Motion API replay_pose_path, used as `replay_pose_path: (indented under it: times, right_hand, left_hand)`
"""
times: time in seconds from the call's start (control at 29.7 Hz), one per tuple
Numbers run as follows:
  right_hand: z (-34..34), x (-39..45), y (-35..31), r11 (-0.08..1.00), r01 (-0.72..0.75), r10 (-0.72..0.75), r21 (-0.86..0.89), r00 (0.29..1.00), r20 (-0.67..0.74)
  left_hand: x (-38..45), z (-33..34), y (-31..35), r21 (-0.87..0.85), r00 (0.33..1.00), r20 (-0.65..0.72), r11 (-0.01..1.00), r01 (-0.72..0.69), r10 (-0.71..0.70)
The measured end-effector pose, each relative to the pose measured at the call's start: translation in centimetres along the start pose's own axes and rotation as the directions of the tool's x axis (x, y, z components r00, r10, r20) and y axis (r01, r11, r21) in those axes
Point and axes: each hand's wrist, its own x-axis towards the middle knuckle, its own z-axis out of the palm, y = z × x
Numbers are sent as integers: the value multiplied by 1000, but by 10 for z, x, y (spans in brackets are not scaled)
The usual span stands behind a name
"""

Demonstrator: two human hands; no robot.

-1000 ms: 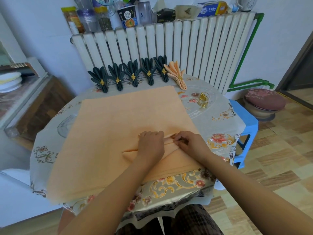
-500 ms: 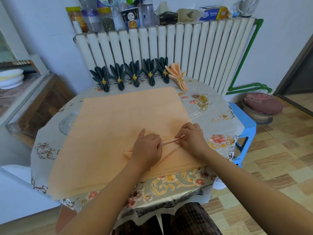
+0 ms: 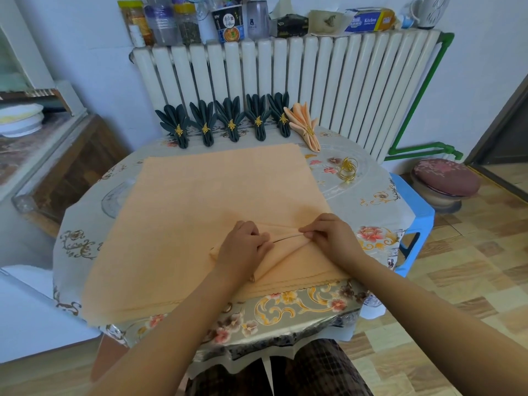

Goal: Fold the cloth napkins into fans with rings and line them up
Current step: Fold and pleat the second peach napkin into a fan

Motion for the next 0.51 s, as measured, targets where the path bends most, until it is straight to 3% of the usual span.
replay_pose_path:
  times: [0.1,0.24,0.37,0.51]
  right_hand:
    - [-2,3,-2,988,-129,128,82,992,18]
    - [-3,8,2,998,40,-37,-53,998,56]
    - [-2,9,5,928,282,-260,-245,958,121]
    - [-6,9,8,909,322,-288,-264,944,161]
  left_hand:
    - [-1,-8,-8,-82,997,65,996,45,-40]
    - [-4,-14,-10,-81,999,54,997,7,-2]
    - [-6,-10,-10,-93,999,32,996,14,-11]
    - [-5,-11,-4,-85,998,50,995,49,-44]
